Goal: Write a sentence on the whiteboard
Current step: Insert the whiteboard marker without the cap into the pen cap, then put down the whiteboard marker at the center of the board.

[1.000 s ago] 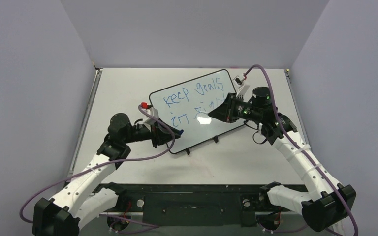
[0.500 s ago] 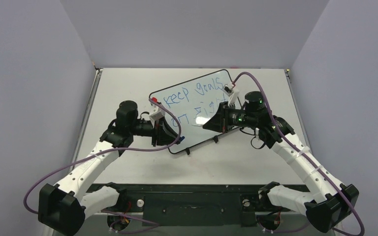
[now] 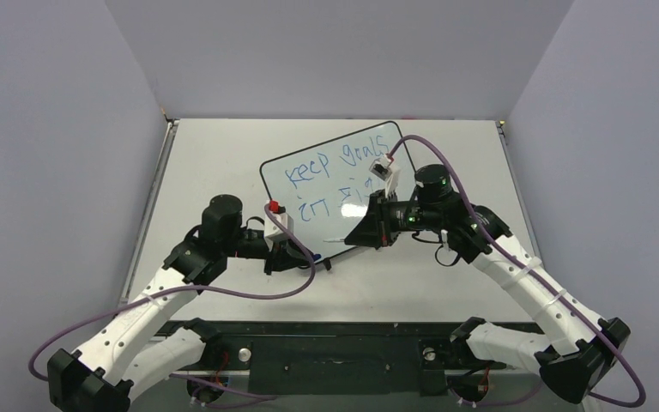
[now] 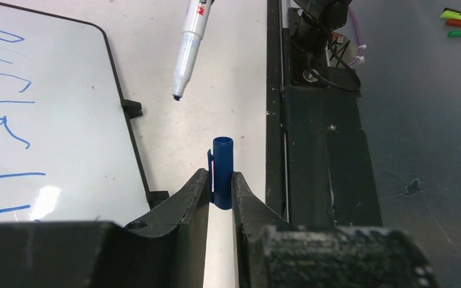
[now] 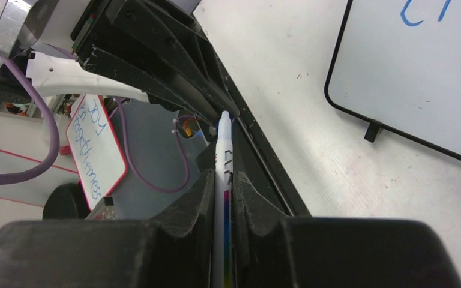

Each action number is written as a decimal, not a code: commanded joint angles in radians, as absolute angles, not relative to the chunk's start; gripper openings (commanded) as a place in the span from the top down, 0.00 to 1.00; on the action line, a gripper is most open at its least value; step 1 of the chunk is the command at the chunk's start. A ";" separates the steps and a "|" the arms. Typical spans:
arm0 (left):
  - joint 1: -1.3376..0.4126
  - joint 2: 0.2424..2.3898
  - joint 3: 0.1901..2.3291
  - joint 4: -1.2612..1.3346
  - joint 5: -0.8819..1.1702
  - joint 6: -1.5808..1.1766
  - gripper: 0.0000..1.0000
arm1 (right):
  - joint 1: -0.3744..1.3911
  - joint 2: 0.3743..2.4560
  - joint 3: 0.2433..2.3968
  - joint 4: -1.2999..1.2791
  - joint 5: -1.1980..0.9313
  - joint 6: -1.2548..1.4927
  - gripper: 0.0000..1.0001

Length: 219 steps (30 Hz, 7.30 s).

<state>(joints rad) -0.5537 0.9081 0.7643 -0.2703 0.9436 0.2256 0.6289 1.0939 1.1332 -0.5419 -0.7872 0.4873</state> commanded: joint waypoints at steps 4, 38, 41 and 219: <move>-0.567 0.873 0.746 -0.267 0.887 0.284 1.00 | 0.670 1.081 1.149 -0.546 -0.824 0.507 1.00; -0.571 0.850 0.734 -0.249 0.902 0.287 1.00 | 0.726 1.138 1.101 -0.548 -0.781 0.479 1.00; -0.571 0.848 0.734 -0.250 0.903 0.286 1.00 | 0.728 1.145 1.102 -0.548 -0.775 0.477 1.00; -0.600 0.759 0.736 -0.132 -0.154 -0.184 0.47 | 0.403 0.886 0.603 -0.474 0.724 0.771 1.00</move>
